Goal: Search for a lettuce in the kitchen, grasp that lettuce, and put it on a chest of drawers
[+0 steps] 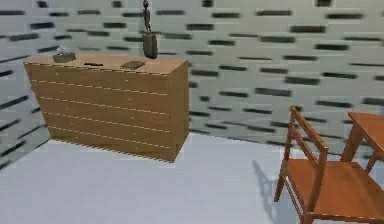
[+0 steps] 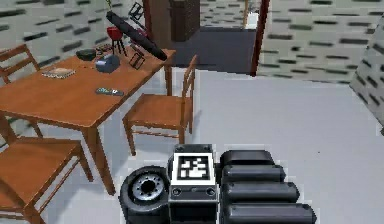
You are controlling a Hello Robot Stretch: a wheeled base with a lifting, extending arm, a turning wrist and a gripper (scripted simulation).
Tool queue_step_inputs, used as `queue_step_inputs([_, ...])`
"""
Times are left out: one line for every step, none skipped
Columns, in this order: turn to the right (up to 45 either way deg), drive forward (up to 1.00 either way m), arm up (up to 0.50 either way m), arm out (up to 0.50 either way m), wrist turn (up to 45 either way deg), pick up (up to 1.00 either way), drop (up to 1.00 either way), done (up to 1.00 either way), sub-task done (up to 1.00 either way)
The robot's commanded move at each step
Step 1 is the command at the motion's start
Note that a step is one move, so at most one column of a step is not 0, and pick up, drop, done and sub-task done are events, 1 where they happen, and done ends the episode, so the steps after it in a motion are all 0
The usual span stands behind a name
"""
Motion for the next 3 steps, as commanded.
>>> queue_step_inputs([-33.0, 0.00, 0.00, 0.00, 0.0, 0.00, 0.00, 0.00, 0.00])
queue_step_inputs([0.0, 1.00, 0.00, 0.00, 0.0, 0.00, 0.00, 0.00, 0.00])
queue_step_inputs([-3.0, 0.00, 0.00, 0.00, 0.0, 0.00, 0.00, 0.00, 0.00])
